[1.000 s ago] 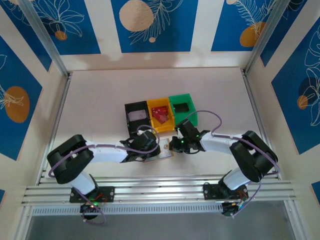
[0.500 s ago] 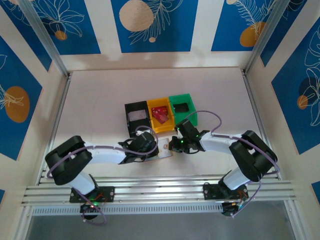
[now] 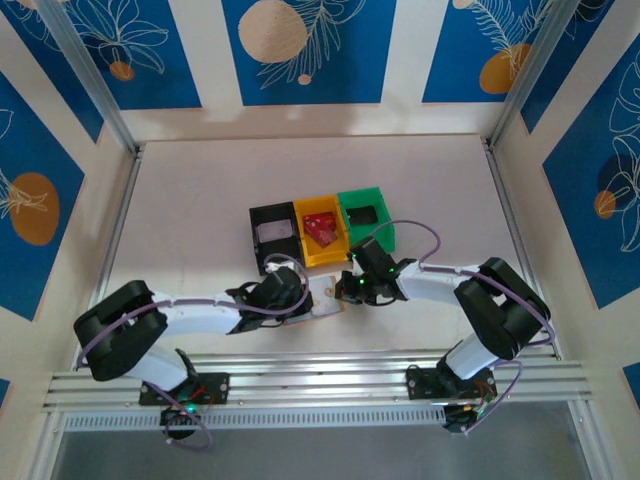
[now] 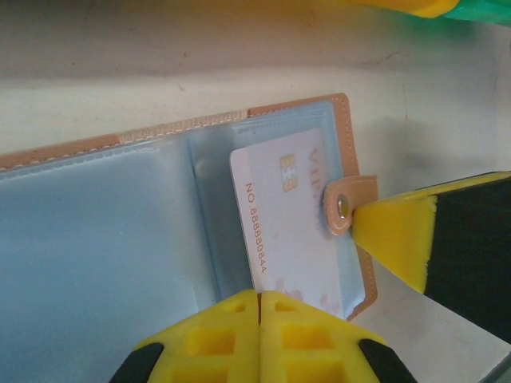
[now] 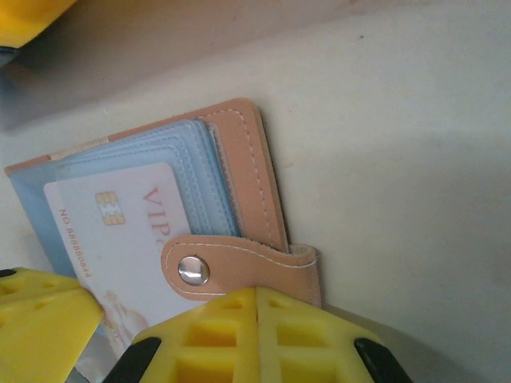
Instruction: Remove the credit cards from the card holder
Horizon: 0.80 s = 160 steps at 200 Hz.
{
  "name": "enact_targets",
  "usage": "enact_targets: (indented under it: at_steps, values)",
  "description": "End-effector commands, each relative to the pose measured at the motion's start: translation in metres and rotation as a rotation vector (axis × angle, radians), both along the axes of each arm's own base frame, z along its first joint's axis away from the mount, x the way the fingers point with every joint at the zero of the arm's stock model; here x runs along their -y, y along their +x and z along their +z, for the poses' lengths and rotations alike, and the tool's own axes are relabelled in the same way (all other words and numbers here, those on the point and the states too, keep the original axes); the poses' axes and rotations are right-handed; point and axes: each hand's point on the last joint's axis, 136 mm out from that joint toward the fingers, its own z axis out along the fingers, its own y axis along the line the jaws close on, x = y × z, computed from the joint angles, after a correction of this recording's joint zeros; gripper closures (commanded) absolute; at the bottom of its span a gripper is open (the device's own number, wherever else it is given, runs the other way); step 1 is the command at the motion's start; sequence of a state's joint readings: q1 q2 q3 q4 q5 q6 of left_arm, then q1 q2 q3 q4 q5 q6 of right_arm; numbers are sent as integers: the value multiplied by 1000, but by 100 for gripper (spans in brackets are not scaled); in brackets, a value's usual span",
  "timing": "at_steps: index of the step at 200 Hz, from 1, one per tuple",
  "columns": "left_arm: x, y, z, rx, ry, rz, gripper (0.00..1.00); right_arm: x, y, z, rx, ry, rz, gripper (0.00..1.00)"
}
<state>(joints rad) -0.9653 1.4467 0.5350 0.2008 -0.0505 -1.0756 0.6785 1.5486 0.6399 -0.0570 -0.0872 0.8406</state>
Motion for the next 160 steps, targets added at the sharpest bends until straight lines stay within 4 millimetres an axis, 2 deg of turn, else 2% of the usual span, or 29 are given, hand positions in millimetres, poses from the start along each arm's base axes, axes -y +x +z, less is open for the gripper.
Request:
enact_targets:
  at_steps: [1,104,160]
  values:
    - [4,-7,10,25,-18,-63,100,32,-31,-44,-139,-167,-16,100]
    - [-17,-18,23,66,-14,-82,100,31,-30,-41,-135,-145,-9,100]
    - [-20,-22,30,81,-42,-96,100,25,-26,-26,-84,-100,9,100]
